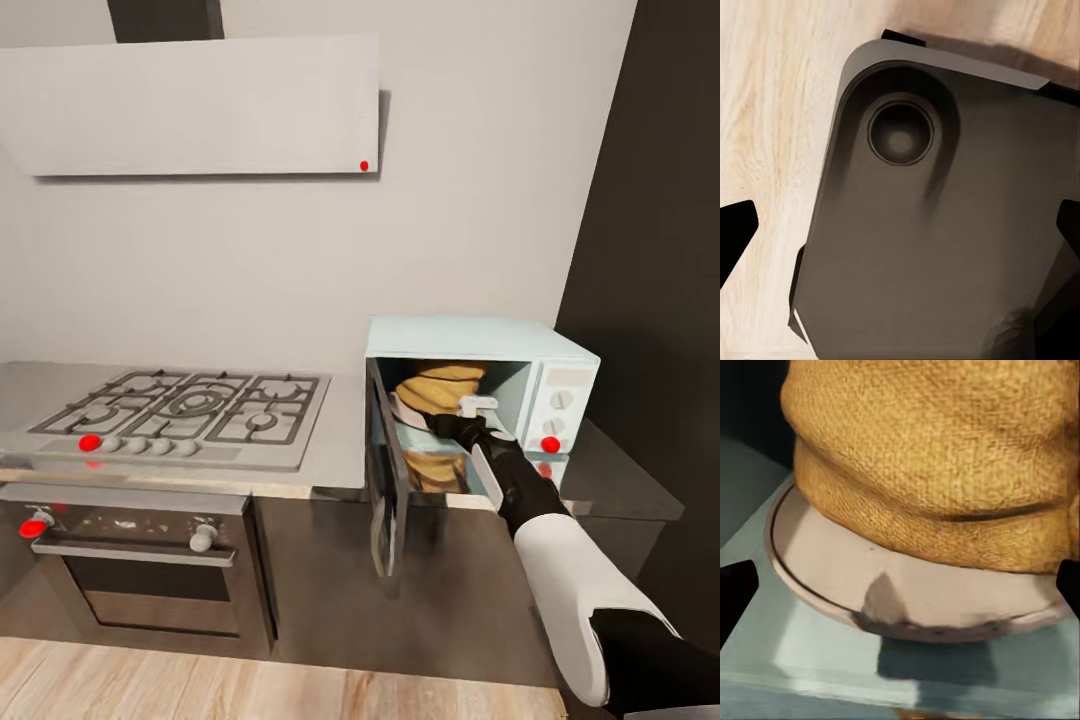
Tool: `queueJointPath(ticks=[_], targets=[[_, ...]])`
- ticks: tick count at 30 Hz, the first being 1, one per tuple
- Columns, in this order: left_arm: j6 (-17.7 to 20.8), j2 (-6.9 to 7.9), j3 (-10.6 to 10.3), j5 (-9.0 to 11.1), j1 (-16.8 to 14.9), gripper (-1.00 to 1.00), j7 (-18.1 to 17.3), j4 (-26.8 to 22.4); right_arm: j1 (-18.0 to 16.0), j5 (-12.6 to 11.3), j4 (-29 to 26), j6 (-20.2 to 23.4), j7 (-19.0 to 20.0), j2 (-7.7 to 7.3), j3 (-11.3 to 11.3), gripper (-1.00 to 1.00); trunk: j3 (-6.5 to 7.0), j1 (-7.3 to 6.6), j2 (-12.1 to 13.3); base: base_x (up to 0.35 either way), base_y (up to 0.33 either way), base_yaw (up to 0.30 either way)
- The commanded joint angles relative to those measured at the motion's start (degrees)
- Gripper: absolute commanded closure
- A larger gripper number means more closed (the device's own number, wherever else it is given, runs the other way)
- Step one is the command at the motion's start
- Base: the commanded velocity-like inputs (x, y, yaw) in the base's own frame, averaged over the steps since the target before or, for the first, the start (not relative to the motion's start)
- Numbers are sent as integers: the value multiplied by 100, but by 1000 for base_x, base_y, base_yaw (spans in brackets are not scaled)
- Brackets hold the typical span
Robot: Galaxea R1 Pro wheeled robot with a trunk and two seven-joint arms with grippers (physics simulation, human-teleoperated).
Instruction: In the kitchen, take the popcorn bag from the countertop, put it into the microwave, and heat it until the popcorn is cooked so the cooked popcorn ends up inside the bag.
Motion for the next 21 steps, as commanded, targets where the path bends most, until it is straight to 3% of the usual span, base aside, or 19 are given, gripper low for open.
queueJointPath(ticks=[1,8,14,16,21], targets=[[-8,-2,2,20,-1,-100,9,-3,-3,-4,-13,38,35,-1,-35,-100,-6,-3,-4,-330,0,0],[-8,-17,5,12,-1,-100,9,-3,-3,14,-27,68,15,-27,-27,-100,-6,-3,-4,-343,0,0],[-8,-17,5,12,-1,-100,9,-3,-3,438,-27,80,9,-5,-26,-100,-6,-3,-4,-346,0,0],[-8,-17,5,12,-1,-100,9,-3,-3,454,-27,127,9,-4,-26,-100,-6,-3,-4,-342,0,0],[-8,-7,-7,24,-1,-100,9,-3,-3,467,-50,174,21,-5,-26,-100,-6,-3,-4,-96,0,0]])
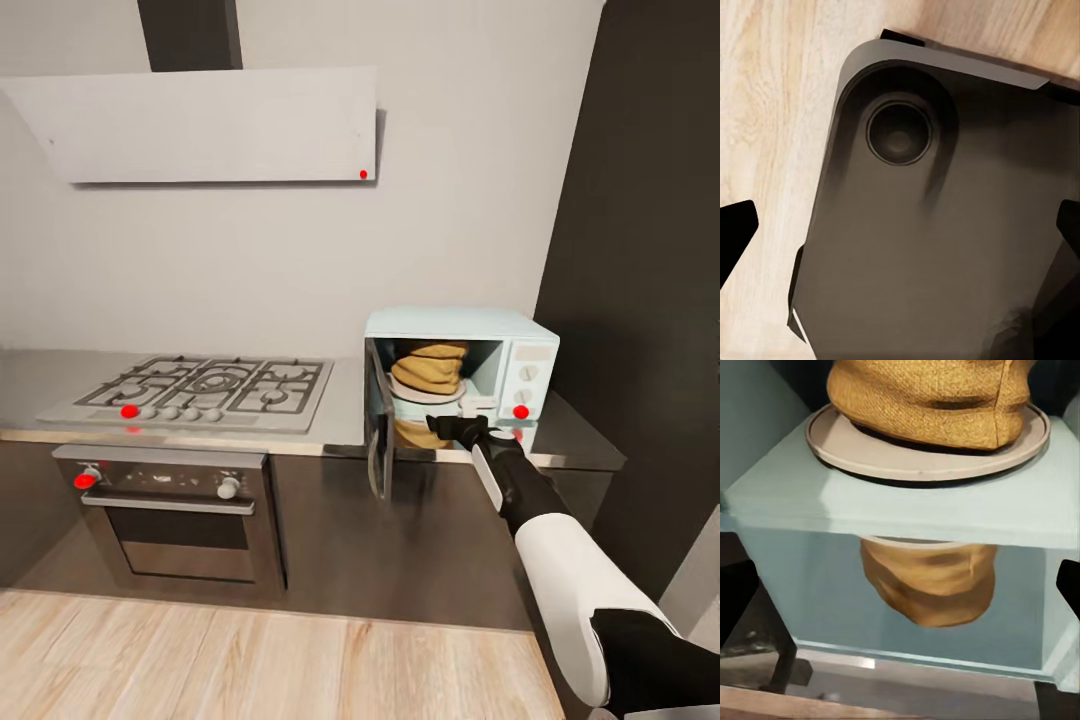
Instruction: In the kitchen, take the popcorn bag from the countertop, put it into the microwave, and heat it until the popcorn is cooked so the cooked popcorn ends up inside the bag.
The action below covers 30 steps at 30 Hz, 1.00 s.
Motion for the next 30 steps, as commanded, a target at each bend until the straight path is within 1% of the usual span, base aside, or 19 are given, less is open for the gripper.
queueJointPath(ticks=[1,3,5,7,20,25,28,29,30], targets=[[-7,2,-1,19,-1,-100,10,-3,-2,37,-21,33,48,6,-36,-100,-6,-1,-3,-12,0,0],[-7,1,-4,17,-1,-100,10,-3,-2,37,-115,54,51,5,-36,-100,-6,-1,-3,-5,0,0],[-7,2,-13,17,-1,-100,10,-3,-2,37,-218,193,52,5,-36,-100,-6,-1,-3,-43,0,0],[-7,-6,-5,14,-1,-100,10,-3,-2,37,-240,257,52,5,-36,-100,-6,-1,-3,-219,0,0],[-7,-5,19,24,-1,-100,10,-2,-2,49,-246,291,52,-4,-36,-100,-6,-1,-3,-337,0,0],[-7,-2,13,25,-1,-100,10,-3,-2,62,-226,291,52,-34,-36,-100,-6,-1,-3,-345,0,0],[-5,-2,12,25,-1,-100,10,-2,-2,29,-131,291,57,-43,-41,-100,-6,-1,-3,-345,0,0],[-6,-2,12,25,-1,-100,10,-2,-2,25,-40,288,59,-48,-39,-100,-6,-1,-3,-345,0,0],[-5,1,12,25,-1,-100,10,-3,-2,23,182,276,60,-57,-39,-100,-6,-1,-3,-332,0,0]])
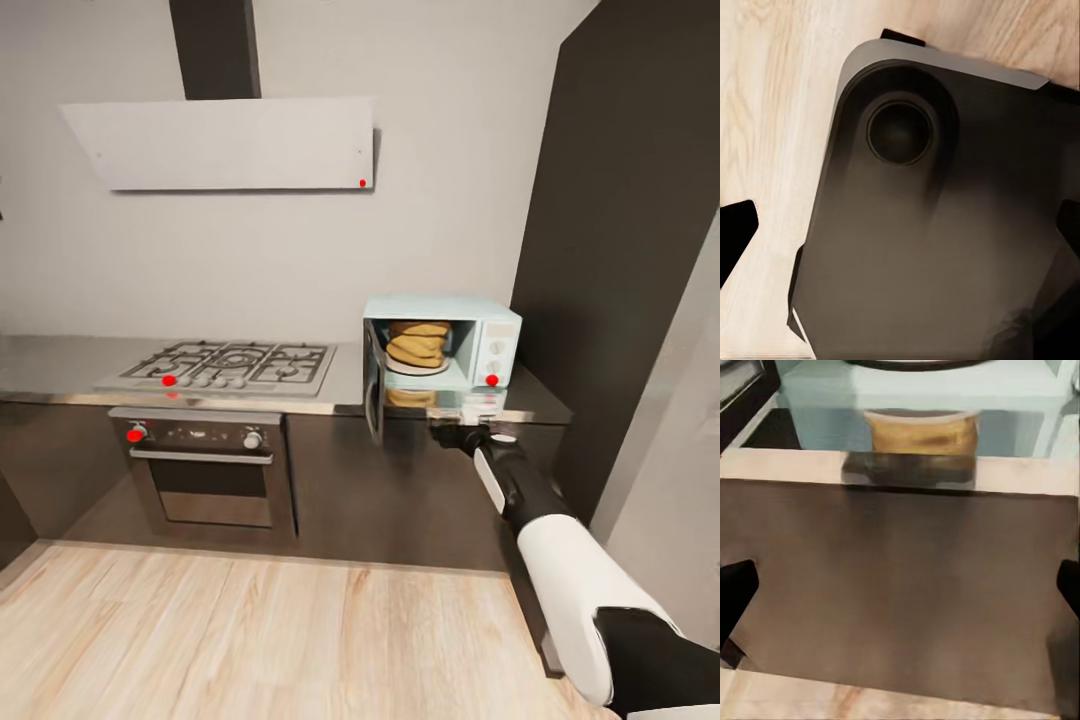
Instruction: In the kitchen, take the popcorn bag from the countertop, put it into the microwave, and heat it until the popcorn is cooked so the cooked popcorn ends up inside the bag.
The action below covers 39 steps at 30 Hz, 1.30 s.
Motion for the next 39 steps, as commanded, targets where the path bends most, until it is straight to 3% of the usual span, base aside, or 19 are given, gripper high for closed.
queueJointPath(ticks=[1,3,7,8,11,12,16,19,23,31,39], targets=[[-8,0,1,20,-1,-100,10,-3,-4,33,210,13,51,4,-38,-100,-5,-4,-4,-299,0,0],[-9,4,1,20,-1,-100,10,-3,-4,49,819,-24,59,-14,-40,-100,-5,-4,-4,-166,0,0],[-10,8,1,20,-1,-100,10,-4,-4,255,2367,-407,90,-387,-35,-100,-5,-4,-4,-36,0,0],[-10,6,1,20,-1,-100,10,-4,-4,255,3023,-621,96,-540,-34,-100,-5,-4,-4,-5,0,0],[-10,5,1,20,-1,-100,10,-4,36,252,3834,-868,59,-686,-33,-100,-5,-4,-4,-1,0,0],[-10,5,-2,20,-1,-100,10,-4,217,251,3922,-907,32,-708,-33,-100,-5,-4,-4,0,0,0],[-10,12,-3,20,-1,-100,10,-10,1605,254,3999,-1023,-20,-719,-33,-100,-5,-4,-4,0,0,0],[-10,14,1,20,-1,-100,10,-20,2920,228,4012,-1660,-47,-716,-39,-100,-5,-4,-4,0,0,0],[-10,14,1,23,-1,-100,10,-15,3836,200,4016,-2033,-58,-697,-49,-100,-5,-4,-4,0,0,0],[-10,5,7,26,-1,-100,10,-12,4489,185,4022,-2238,-48,-673,-60,-100,-5,-4,-4,0,0,0],[-2,8,-15,14,-1,-100,10,4,4609,198,4022,-2525,-47,-688,-65,-100,-5,-4,-4,218,0,0]])
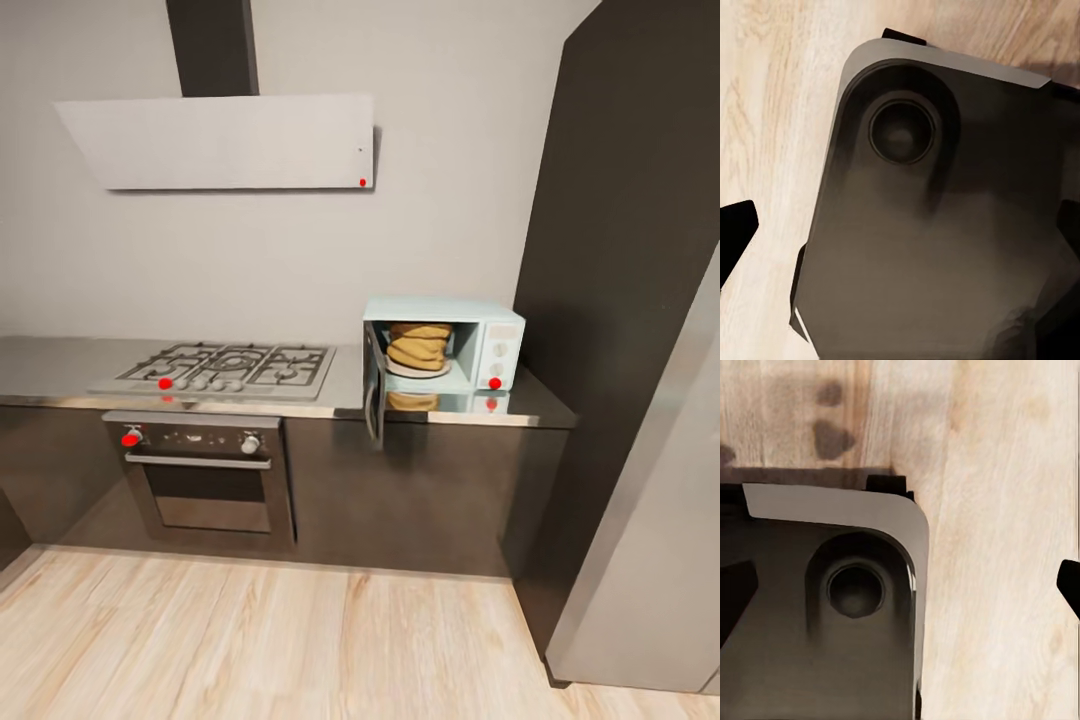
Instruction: In the kitchen, take the popcorn bag from the countertop, put it into the microwave, and heat it until the popcorn is cooked so the cooked popcorn ends up inside the bag.
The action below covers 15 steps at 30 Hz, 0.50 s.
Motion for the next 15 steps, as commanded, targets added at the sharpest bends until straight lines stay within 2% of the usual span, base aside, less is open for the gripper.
queueJointPath(ticks=[1,15], targets=[[-8,-3,-1,19,-1,-100,10,-3,-7,50,19,-40,11,0,-42,-100,-5,3,-2,319,0,0],[-6,2,7,18,-1,-100,10,-2,-6,69,11,-52,10,24,-35,-100,-5,3,-2,321,0,0]])
